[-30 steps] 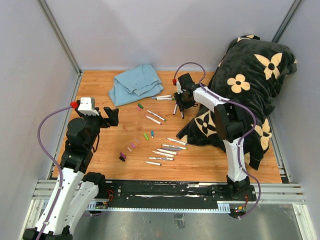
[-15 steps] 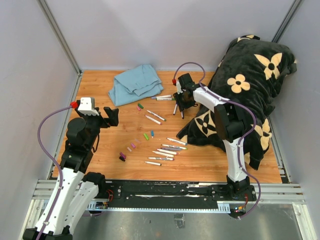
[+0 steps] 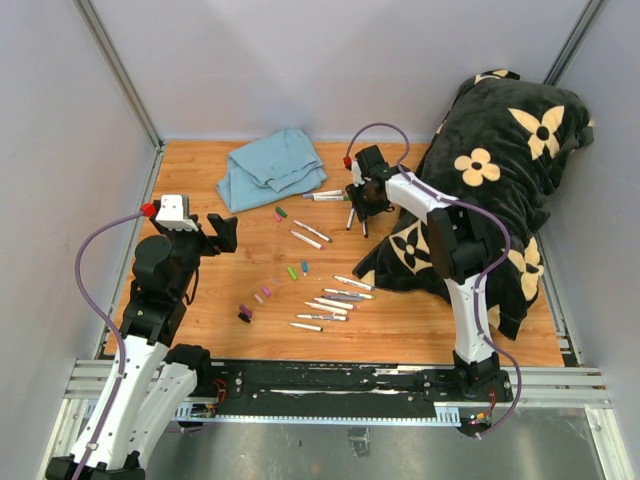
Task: Open the pen caps
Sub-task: Pick up the pen from the center of the board.
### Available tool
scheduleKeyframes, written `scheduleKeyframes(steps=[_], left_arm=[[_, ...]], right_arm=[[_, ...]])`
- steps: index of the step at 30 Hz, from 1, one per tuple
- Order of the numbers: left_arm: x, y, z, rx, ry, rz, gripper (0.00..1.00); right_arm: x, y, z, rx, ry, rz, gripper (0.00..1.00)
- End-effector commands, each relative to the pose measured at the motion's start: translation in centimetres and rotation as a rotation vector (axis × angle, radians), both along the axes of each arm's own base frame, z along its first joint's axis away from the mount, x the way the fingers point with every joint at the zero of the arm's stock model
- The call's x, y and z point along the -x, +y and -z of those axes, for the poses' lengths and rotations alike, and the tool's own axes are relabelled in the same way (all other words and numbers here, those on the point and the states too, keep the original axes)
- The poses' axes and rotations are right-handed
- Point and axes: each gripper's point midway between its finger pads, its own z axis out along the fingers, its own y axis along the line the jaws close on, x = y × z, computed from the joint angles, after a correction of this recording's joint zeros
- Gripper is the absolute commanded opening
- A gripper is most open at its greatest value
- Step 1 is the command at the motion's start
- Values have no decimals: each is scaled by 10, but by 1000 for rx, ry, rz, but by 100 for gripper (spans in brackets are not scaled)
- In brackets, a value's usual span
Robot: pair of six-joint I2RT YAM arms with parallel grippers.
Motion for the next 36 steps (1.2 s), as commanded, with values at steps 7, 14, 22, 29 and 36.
scheduleKeyframes(steps=[7, 14, 22, 29, 36], left_arm=[[-1, 2, -6, -12, -30, -4, 99], [-1, 2, -6, -11, -31, -5, 99], [-1, 2, -5, -12, -30, -4, 99], [-1, 2, -6, -12, -31, -5, 99], [-2, 2, -5, -12, -29, -3, 99]], right_arm=[[5, -4, 14, 14, 45, 2, 31], [6, -2, 9, -9, 47, 9, 20], [7, -7, 13, -8, 61, 25, 22], [7, -9, 13, -9, 62, 32, 23], [4, -7, -1, -64, 54, 26, 2]])
